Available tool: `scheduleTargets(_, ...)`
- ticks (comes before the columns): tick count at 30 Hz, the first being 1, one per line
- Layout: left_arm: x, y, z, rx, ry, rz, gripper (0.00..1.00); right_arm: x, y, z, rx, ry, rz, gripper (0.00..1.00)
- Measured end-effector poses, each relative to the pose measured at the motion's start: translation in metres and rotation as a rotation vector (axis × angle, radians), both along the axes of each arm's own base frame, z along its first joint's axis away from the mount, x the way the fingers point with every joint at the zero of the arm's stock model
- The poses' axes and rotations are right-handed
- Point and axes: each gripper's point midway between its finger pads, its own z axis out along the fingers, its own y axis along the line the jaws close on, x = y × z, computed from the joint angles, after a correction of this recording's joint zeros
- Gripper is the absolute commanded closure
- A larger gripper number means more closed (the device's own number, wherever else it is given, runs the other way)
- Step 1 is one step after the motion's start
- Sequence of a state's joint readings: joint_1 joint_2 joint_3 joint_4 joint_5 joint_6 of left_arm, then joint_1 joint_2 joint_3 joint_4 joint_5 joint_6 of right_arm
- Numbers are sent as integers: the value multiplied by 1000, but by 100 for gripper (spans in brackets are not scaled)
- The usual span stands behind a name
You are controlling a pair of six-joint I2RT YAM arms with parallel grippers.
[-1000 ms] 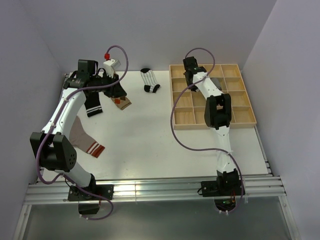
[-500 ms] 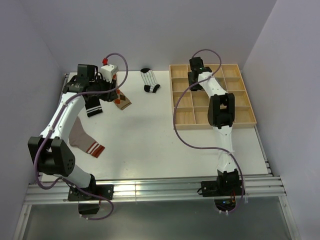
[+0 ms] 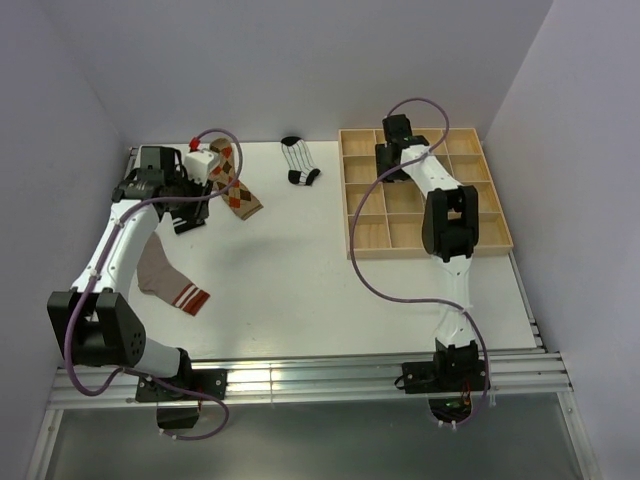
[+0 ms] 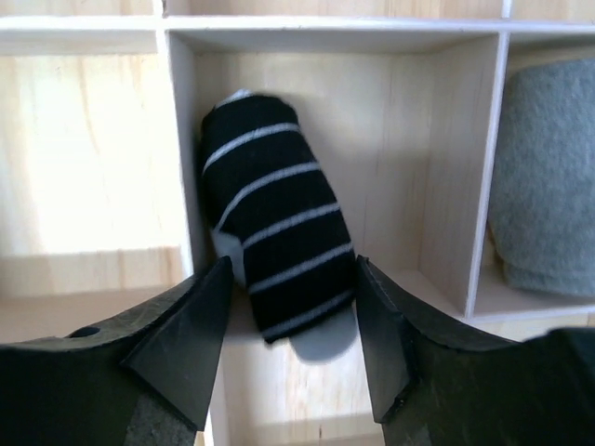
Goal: Roll the socks
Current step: Place the sock in the storage box.
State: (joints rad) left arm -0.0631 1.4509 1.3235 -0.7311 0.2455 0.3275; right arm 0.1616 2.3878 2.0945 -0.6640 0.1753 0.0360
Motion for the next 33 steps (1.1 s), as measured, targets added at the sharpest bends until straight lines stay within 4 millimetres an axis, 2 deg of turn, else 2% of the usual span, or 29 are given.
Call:
scheduleTargets(4, -14, 24, -18, 39, 64, 39, 62, -6, 2, 16, 14, -17, -6, 34)
scheduleTargets(7, -29, 46, -38, 80, 132, 68, 62, -9, 3, 38, 26, -57, -21, 32)
scheduleTargets(12, -58, 76, -69, 133, 254, 115, 64, -5, 3, 88, 56, -170, -44, 32)
scheduleTargets(15, -67, 93, -81, 146, 294, 146, 64, -5, 3, 121, 78, -240, -55, 32)
scheduleTargets(17, -72, 106, -93, 156, 334, 172, 66, -6, 4, 135, 89, -268, -60, 32)
scheduleTargets(21, -86, 123, -125, 164, 442, 206, 63, -12, 4, 149, 107, -291, -69, 32)
scheduleTargets(26, -102, 134, -162, 159, 566, 227, 63, -29, 7, 157, 146, -289, -69, 32)
scheduleTargets(29, -105, 137, -178, 152, 614, 229, 64, -40, 9, 162, 169, -291, -66, 32)
scheduleTargets(33, -104, 138, -179, 164, 626, 213, 66, -55, 13, 171, 192, -303, -58, 32)
